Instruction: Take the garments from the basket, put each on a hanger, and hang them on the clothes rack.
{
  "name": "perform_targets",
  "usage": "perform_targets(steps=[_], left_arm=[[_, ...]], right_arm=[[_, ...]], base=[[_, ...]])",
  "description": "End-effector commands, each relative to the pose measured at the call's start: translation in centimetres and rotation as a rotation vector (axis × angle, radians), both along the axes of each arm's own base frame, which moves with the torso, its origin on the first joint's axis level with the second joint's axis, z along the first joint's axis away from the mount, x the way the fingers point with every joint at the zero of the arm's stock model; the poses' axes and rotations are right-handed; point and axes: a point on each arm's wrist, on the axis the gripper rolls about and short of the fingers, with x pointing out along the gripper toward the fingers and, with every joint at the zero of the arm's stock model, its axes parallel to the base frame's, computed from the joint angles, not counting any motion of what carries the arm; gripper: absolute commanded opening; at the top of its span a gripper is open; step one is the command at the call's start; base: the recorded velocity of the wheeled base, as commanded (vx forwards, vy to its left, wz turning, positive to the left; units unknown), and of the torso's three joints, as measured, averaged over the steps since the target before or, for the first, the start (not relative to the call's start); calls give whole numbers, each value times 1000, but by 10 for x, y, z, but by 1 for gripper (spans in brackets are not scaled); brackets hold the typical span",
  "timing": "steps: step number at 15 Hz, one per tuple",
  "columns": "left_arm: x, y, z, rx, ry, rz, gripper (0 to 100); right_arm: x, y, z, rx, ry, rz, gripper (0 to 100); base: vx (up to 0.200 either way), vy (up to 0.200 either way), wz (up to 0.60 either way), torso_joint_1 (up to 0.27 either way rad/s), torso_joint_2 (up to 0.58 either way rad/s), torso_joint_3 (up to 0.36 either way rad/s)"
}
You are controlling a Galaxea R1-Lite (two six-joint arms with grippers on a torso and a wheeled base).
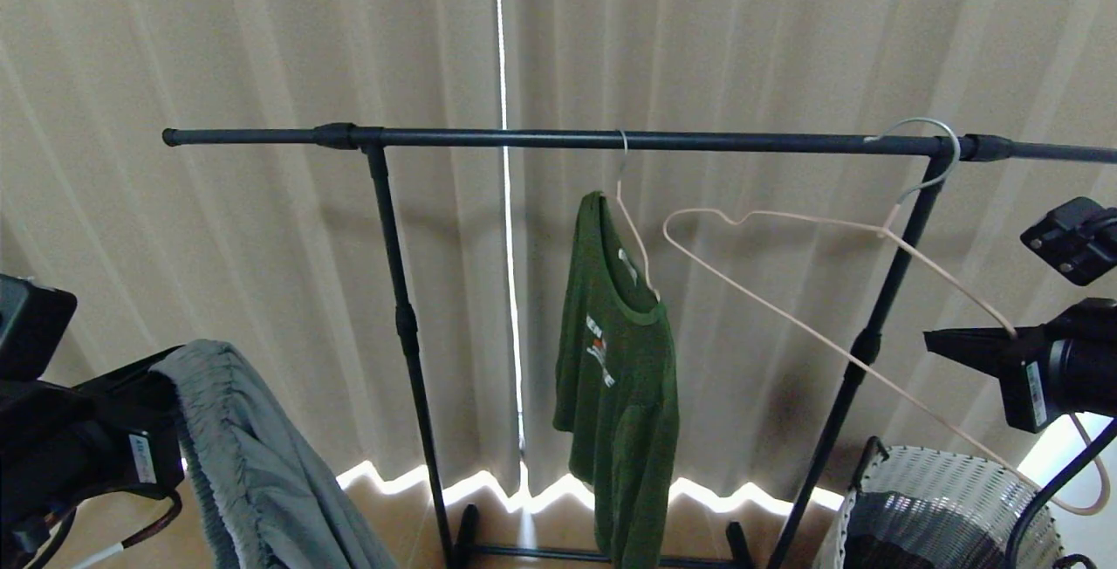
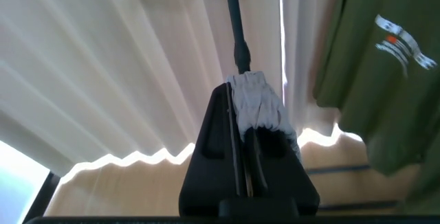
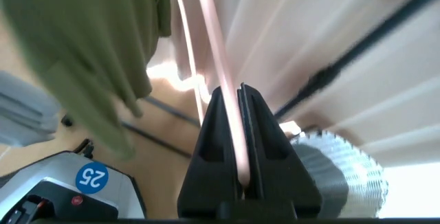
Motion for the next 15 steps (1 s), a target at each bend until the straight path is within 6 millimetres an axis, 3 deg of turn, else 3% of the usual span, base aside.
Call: perform_targets(steps=[1,9,11,15], left_arm=[[0,0,-1,1,5,0,0],[-5,3,-19,86,65,-1,0],[-3,2,-14,124,52,-1,0],[23,-3,23,193,32,148,0]], right_arm=[[0,0,-1,2,1,2,0],[-20,0,-2,42,-16,-7,0],[-22,3,-3,64,-9,6,0],[-34,41,1,276,8,133,0]], base=[[-200,0,0,2,2,2],[0,0,0,0,0,0],[0,0,0,0,0,0],[0,0,0,0,0,0]])
